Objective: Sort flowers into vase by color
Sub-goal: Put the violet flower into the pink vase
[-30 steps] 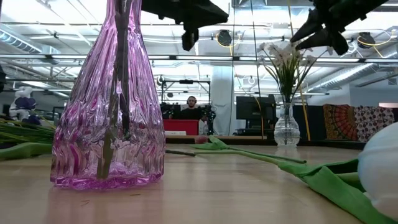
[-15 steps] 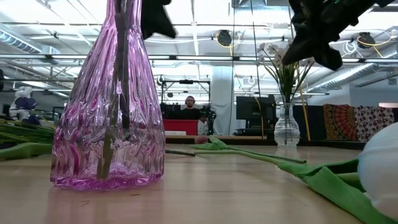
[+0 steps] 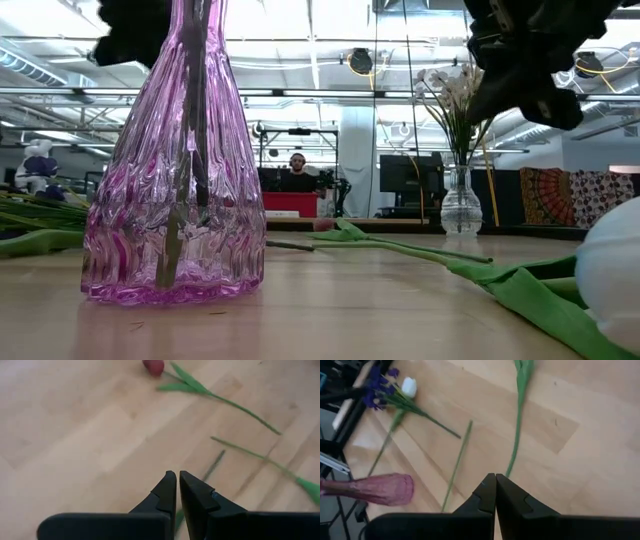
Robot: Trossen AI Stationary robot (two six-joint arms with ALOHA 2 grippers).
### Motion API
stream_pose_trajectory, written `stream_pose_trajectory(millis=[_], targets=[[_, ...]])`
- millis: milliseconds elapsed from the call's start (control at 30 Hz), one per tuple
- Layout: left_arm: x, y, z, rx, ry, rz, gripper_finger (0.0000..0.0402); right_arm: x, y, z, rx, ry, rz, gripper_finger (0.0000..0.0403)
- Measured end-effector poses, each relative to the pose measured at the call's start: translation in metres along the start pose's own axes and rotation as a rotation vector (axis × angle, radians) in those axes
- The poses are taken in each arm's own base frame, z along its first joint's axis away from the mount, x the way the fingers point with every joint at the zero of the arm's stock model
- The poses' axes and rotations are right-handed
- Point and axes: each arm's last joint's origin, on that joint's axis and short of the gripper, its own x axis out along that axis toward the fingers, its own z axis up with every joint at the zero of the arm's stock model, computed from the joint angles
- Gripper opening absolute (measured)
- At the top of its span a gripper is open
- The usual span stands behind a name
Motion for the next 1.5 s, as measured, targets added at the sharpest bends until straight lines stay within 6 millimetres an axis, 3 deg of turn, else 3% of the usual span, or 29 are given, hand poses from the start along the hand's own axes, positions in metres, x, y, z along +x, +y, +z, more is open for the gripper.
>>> stream_pose_trajectory(millis=[267,500,733,867,1067,1233,1500], targets=[[0.003,-0.001,-0.027,-0.065,0.18,0.038,0.0029,-0.001,0.004,-0.01,-0.006,-0.023,0.0,0.0],[0.01,0.002,-0.041,0.098,0.308,0.16,0.0029,-0.003,0.006,-0.013,-0.013,-0.063,0.008,0.0],[0.022,-0.003,-0.047,0.28,0.416,0.156,0.0032,-0.003,0.006,-0.013,-0.014,-0.064,0.008,0.0],[0.032,-0.007,-0.052,0.377,0.461,0.17,0.0064,-0.003,0.006,-0.013,-0.014,-0.064,0.008,0.0],[0.045,-0.011,-0.056,0.494,0.502,0.186,0.0149,-0.003,0.006,-0.013,-0.013,-0.064,0.008,0.0],[0.047,-0.017,-0.059,0.536,0.557,0.083,0.0209,-0.003,0.006,-0.013,0.008,-0.064,0.008,0.0],[0.056,-0.021,-0.064,0.707,0.6,0.057,0.0221,-0.003,0.006,-0.013,0.009,-0.064,0.008,0.0]])
